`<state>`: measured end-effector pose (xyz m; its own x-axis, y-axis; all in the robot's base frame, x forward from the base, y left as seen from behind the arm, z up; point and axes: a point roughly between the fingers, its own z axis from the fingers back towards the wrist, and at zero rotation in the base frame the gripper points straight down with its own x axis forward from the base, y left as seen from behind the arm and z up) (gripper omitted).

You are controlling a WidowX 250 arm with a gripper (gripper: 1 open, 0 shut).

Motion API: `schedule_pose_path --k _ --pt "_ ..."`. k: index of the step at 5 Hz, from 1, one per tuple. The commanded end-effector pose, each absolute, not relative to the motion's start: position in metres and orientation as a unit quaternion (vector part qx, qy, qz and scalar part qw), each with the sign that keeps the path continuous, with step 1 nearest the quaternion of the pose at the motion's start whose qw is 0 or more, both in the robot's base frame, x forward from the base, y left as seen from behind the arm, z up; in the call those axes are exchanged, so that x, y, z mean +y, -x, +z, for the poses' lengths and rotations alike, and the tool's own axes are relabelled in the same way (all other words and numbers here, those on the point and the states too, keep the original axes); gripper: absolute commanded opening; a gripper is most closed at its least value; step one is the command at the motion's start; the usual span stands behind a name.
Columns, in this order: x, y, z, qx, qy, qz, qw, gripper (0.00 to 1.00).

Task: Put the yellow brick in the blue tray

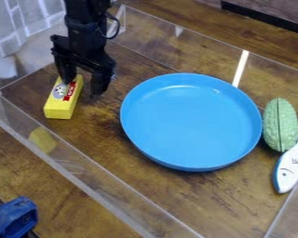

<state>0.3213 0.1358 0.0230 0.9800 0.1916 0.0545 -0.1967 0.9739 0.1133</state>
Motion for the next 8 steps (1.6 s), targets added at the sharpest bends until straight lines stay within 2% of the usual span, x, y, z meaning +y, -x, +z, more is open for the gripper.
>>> schedule_pose_path --k 1,3,5,8 --pt "0.141 -0.292 -0.024 0.052 -0.04 0.099 0.993 1.0" --pt "0.157 -0.288 -0.027 0.056 -0.04 0.085 0.994 1.0" --pt "0.148 -0.283 -0.026 0.062 -0.036 0.074 0.995 1.0" --pt "0.172 -0.284 -0.026 0.074 -0.031 0.022 0.996 1.0"
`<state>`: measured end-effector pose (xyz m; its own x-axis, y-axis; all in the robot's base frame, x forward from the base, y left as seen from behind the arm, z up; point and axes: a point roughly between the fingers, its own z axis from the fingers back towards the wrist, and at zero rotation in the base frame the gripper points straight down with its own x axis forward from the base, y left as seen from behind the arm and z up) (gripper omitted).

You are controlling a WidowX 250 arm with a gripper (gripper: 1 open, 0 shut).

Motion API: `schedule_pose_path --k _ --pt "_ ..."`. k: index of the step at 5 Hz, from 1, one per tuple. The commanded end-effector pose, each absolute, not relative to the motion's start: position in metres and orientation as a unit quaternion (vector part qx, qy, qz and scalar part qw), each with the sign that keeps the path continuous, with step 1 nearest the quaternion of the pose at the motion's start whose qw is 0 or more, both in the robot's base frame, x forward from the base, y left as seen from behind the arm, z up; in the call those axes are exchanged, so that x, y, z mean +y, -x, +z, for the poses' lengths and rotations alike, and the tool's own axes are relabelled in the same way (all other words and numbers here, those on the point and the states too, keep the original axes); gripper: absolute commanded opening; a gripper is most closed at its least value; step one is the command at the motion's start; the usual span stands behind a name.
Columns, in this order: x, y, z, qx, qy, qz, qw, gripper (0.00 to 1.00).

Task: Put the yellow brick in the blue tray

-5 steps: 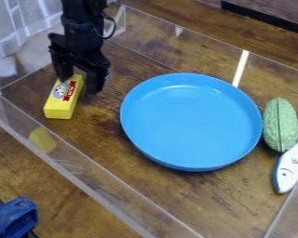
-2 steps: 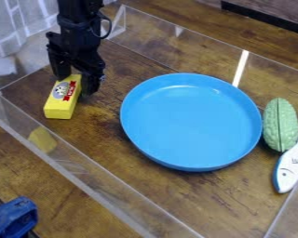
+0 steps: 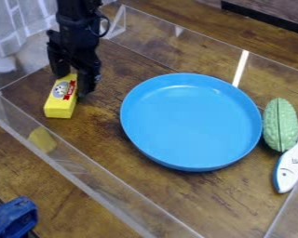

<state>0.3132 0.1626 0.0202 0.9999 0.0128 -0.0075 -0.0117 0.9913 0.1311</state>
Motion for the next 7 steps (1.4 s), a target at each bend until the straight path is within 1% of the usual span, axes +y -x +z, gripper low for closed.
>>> schedule_pose_path --k 1,5,7 --pt "0.18 -0.285 -0.027 0.078 -0.029 0.003 0.997 1.0" --pt "0.173 -0.29 -0.031 0.095 -0.012 0.039 0.995 1.0" --pt "0.159 -0.27 -0.03 0.103 -0.009 0.018 0.994 1.0"
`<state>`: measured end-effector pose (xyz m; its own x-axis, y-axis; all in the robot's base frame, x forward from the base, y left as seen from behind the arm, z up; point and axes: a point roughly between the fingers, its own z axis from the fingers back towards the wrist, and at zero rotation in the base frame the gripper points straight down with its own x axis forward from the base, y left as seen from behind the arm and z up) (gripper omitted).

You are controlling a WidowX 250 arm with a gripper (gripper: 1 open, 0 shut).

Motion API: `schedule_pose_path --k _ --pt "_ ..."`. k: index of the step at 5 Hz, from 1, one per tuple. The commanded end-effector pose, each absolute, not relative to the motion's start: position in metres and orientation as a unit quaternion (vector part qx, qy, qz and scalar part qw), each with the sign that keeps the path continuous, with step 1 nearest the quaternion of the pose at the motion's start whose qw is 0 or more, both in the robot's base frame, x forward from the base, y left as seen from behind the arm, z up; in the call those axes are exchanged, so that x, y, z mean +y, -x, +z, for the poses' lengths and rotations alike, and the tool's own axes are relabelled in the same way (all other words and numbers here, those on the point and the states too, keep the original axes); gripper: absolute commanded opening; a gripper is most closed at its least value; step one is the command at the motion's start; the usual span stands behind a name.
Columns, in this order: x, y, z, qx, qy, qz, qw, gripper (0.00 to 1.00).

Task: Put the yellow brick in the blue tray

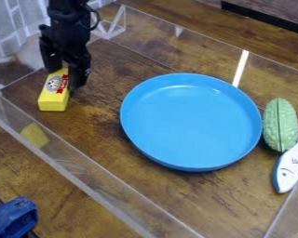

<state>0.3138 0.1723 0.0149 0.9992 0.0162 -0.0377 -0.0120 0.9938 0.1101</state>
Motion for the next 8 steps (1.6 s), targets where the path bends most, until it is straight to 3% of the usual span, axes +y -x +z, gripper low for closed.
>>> schedule_pose_path --k 1,2,3,5,8 --pt "0.152 -0.26 -0.026 0.107 -0.007 0.008 0.994 1.0" --pt "0.151 -0.255 -0.022 0.11 -0.002 0.015 0.994 1.0" --pt "0.15 -0.249 -0.02 0.112 0.003 0.021 0.994 0.0" --pt "0.141 -0.264 -0.018 0.102 0.029 0.134 0.985 0.0" --pt "0.147 -0.262 -0.017 0.075 0.034 0.08 0.993 0.0"
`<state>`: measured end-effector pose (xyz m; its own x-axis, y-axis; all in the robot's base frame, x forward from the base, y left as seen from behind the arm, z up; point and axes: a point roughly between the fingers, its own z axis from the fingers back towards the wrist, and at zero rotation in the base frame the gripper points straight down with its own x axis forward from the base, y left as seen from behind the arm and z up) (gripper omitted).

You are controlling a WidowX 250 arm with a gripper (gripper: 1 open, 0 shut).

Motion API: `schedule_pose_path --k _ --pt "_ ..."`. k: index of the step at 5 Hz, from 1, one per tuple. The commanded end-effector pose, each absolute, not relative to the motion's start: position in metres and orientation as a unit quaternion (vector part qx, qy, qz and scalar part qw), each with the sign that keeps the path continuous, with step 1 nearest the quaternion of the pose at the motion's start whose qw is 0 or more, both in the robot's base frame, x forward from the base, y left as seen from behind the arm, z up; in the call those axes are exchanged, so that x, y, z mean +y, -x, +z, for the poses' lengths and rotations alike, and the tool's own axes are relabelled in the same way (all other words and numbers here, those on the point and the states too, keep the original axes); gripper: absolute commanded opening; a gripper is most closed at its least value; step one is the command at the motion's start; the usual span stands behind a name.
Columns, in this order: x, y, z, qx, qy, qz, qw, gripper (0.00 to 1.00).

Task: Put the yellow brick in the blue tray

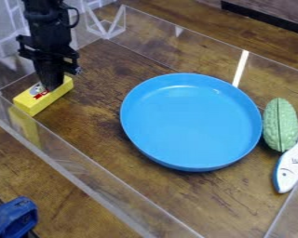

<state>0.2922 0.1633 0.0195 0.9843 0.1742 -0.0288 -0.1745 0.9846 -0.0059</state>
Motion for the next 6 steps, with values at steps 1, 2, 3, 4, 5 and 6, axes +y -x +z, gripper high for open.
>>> schedule_pose_path --k 1,2,3,4,5,6 --pt "0.142 -0.267 -0.018 0.067 0.034 0.084 0.994 0.0" --pt "0.136 -0.271 -0.017 0.061 0.033 0.089 0.994 0.0" --pt "0.135 -0.274 -0.015 0.055 0.032 0.087 0.994 0.0" --pt "0.142 -0.283 -0.015 0.038 0.027 0.048 0.998 0.0" --pt "0.148 -0.293 -0.014 0.019 0.021 0.01 1.0 0.0" --pt "0.155 -0.303 -0.011 0.001 0.016 -0.026 1.0 0.0"
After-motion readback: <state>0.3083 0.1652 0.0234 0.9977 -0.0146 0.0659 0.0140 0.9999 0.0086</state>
